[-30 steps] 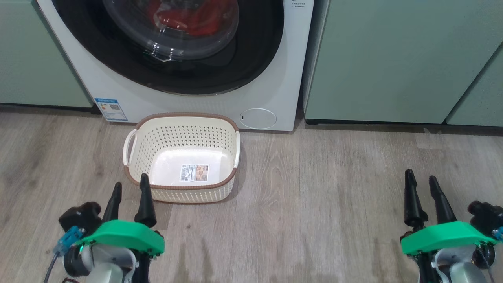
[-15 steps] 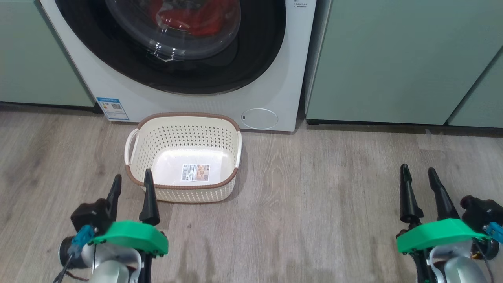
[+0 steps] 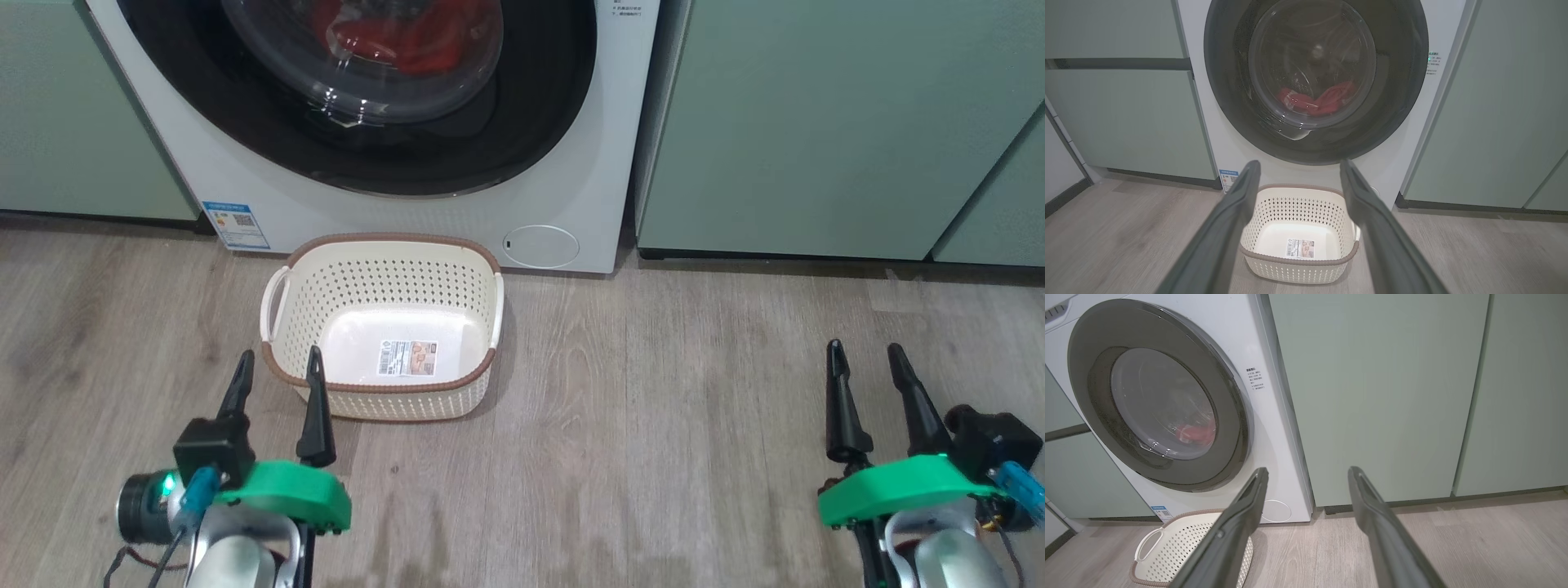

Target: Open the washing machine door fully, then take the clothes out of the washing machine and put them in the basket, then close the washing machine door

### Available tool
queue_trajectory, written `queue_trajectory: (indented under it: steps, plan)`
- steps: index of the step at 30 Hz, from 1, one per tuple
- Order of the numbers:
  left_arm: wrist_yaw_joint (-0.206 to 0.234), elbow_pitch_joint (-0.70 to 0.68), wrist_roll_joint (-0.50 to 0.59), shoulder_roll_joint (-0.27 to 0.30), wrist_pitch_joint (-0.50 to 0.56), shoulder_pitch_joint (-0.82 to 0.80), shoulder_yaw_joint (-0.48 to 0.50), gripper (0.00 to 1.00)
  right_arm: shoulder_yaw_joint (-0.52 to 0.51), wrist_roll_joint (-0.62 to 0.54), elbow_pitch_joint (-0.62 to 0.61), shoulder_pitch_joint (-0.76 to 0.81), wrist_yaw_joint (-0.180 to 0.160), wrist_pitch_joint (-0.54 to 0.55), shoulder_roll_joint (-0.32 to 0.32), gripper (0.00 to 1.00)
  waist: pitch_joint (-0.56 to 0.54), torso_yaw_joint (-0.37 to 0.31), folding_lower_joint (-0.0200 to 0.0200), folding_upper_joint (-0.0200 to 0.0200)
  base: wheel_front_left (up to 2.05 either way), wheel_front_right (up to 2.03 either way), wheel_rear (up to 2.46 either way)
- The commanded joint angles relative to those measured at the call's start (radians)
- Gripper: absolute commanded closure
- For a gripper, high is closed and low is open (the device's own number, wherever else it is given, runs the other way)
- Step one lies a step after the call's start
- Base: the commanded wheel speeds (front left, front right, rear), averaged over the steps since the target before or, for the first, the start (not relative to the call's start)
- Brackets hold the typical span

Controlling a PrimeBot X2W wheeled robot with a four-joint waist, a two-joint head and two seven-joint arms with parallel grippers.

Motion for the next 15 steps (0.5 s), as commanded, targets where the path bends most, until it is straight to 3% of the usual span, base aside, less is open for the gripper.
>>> queue_trajectory:
  steps: [1, 15]
  plan:
    - [0.0, -0.026, 0.038, 0.008, -0.018, -0.061, 0.038, 0.0, 0.022, -0.033, -0.027, -0.053, -0.001, -0.018, -0.015, 0.0, 0.0, 0.0, 0.0, 0.0, 0.0, 0.0, 0.0]
    - [-0.024, 0.047, 0.155, -0.016, -0.051, -0.076, 0.081, 0.0, 0.046, -0.111, -0.012, -0.055, -0.001, -0.05, -0.016, 0.0, -0.003, 0.001, 0.0, 0.0, 0.0, 0.0, 0.0]
